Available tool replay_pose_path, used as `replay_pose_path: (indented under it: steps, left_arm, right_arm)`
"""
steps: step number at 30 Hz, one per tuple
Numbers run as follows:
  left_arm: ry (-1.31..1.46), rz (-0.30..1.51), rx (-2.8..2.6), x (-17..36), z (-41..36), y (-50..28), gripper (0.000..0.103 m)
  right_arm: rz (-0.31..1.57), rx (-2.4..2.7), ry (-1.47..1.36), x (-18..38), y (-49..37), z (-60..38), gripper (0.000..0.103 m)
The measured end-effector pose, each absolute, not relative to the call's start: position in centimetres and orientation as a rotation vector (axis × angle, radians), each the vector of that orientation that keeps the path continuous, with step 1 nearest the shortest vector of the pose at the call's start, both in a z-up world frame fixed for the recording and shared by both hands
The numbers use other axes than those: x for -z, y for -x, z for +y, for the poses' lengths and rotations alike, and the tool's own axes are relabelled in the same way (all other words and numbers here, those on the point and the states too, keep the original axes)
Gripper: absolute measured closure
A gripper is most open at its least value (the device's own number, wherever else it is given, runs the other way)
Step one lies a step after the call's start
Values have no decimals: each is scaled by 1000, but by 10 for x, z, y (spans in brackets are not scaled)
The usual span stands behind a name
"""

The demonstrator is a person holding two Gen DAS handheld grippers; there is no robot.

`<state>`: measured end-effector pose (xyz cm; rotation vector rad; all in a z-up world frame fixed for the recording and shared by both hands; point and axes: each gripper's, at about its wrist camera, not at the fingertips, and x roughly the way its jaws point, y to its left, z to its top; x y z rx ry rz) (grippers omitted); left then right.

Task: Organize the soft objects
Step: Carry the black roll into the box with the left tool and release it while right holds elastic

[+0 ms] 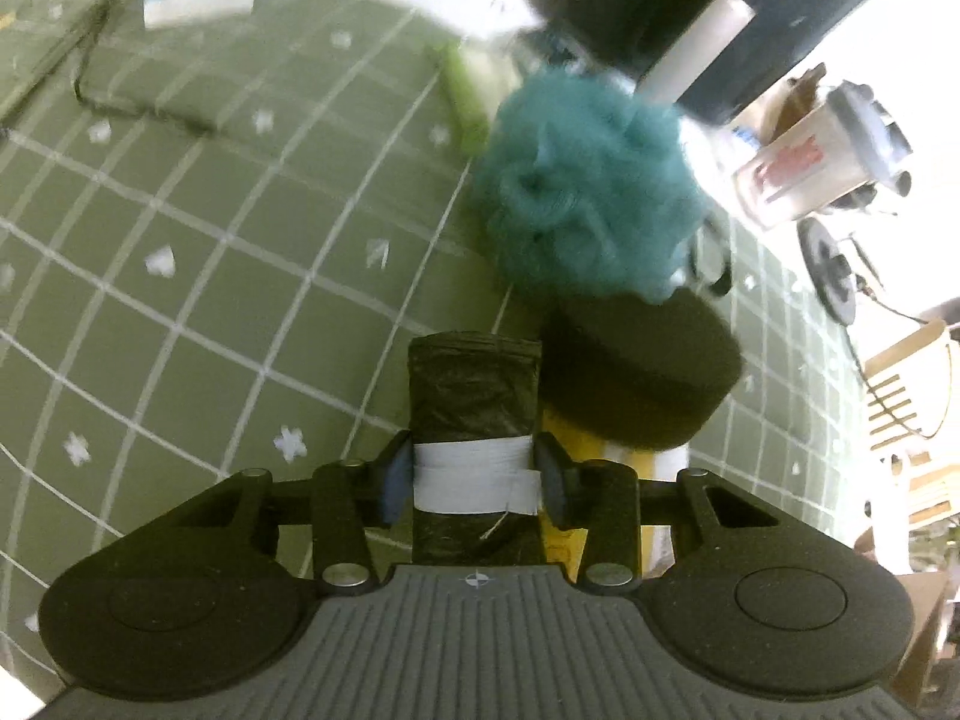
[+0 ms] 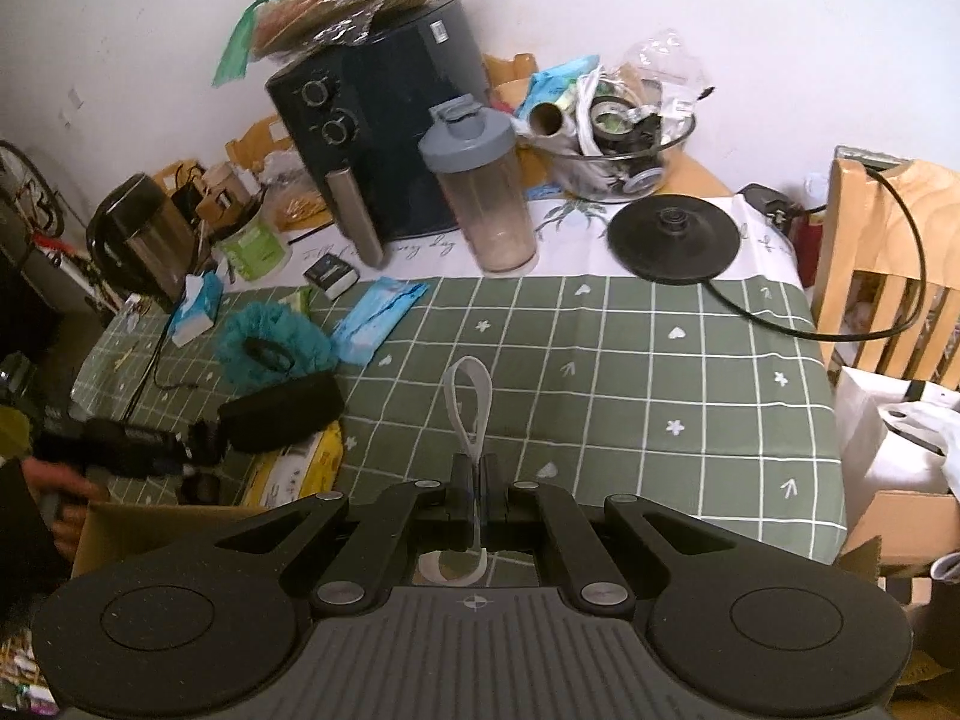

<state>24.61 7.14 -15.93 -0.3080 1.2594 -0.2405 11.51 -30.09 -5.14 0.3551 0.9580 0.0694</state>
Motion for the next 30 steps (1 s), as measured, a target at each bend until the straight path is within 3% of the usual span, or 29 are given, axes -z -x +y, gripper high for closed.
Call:
replay_pose_path:
  steps: [30]
  left_arm:
    - [317,980,263,34,71,-159,61]
  right_arm:
    - [937,-340,-389,17,-105,-265,99]
